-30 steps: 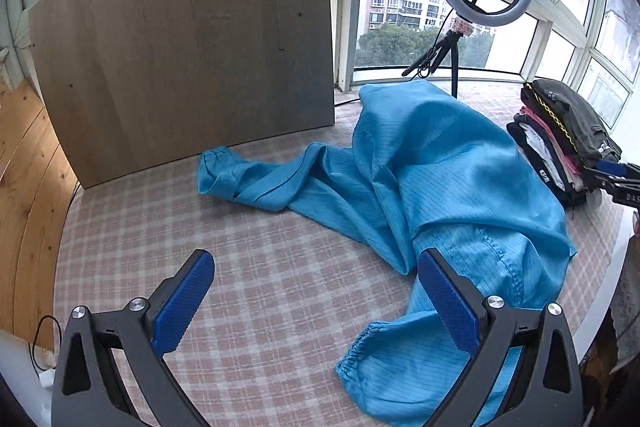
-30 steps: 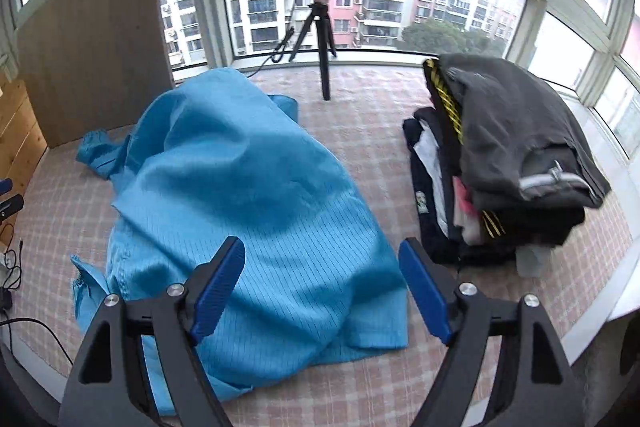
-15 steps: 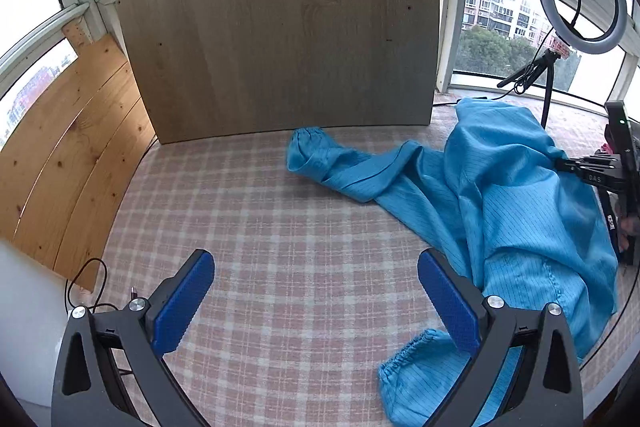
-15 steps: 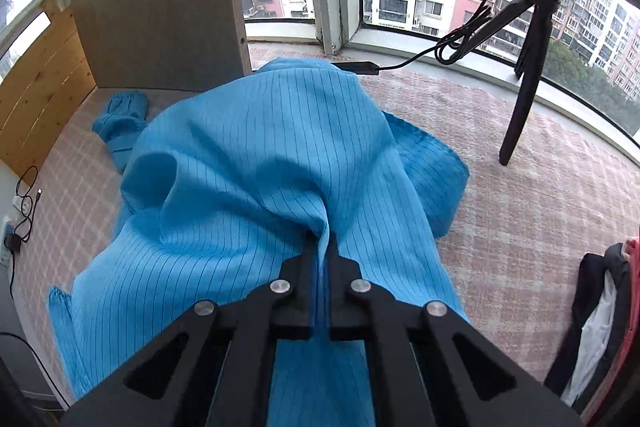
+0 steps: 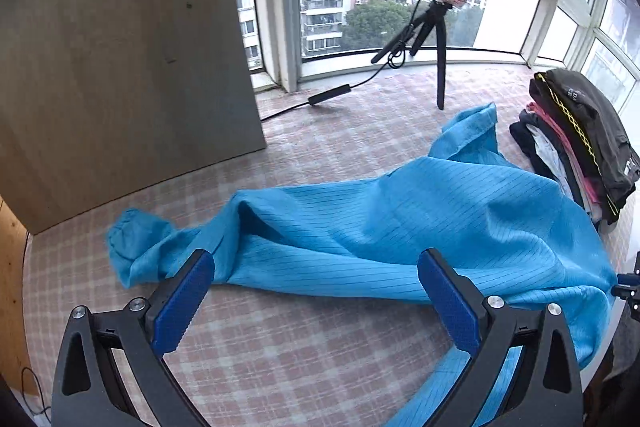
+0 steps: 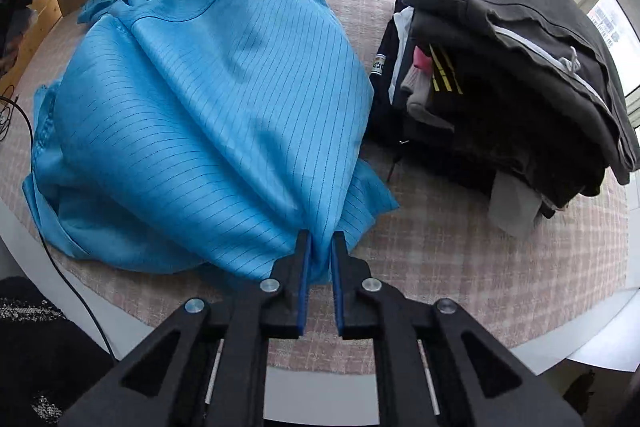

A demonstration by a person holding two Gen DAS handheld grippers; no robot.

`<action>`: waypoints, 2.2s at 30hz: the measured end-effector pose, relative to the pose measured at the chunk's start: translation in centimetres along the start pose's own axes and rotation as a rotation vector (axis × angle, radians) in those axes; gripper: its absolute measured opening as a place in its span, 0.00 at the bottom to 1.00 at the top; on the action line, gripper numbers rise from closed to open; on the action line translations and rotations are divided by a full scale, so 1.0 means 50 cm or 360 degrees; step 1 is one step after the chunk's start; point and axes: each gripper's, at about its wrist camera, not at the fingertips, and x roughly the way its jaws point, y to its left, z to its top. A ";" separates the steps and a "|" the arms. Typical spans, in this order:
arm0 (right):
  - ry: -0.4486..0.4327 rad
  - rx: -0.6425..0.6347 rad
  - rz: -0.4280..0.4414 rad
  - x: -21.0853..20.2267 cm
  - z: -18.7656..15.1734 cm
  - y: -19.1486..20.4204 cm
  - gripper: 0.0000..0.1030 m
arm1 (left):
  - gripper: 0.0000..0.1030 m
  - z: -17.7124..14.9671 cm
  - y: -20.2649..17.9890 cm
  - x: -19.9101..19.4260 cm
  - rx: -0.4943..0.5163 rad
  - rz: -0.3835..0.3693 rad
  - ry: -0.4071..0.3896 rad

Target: Fold clothes

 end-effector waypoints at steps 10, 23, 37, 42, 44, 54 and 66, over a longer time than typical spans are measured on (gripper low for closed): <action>-0.0349 0.0116 0.0090 -0.071 0.121 -0.016 0.56 | 0.99 0.094 -0.135 0.186 0.0236 -0.0326 0.0250; -0.0446 0.0097 0.0121 -0.026 0.243 0.015 0.65 | 0.01 -0.026 -0.004 -0.040 -0.0061 -0.0646 0.0028; -0.0297 -0.0223 0.0527 0.081 0.377 0.213 0.65 | 0.02 -0.535 0.437 -0.255 -0.0919 0.0458 0.0389; -0.0230 -0.0488 0.0596 0.131 0.407 0.344 0.66 | 0.05 -0.507 0.419 -0.265 -0.0887 0.0375 0.0247; -0.0234 -0.0592 0.0533 0.149 0.422 0.387 0.67 | 0.01 -0.490 0.415 -0.268 -0.0861 0.0341 0.0185; -0.0048 -0.0565 0.0838 0.247 0.474 0.454 0.02 | 0.00 -0.384 0.430 -0.281 -0.0841 0.0331 0.0040; -0.0912 -0.0058 0.0365 -0.276 0.489 0.144 0.02 | 0.00 -0.032 0.287 -0.467 -0.0168 -0.0022 -0.0419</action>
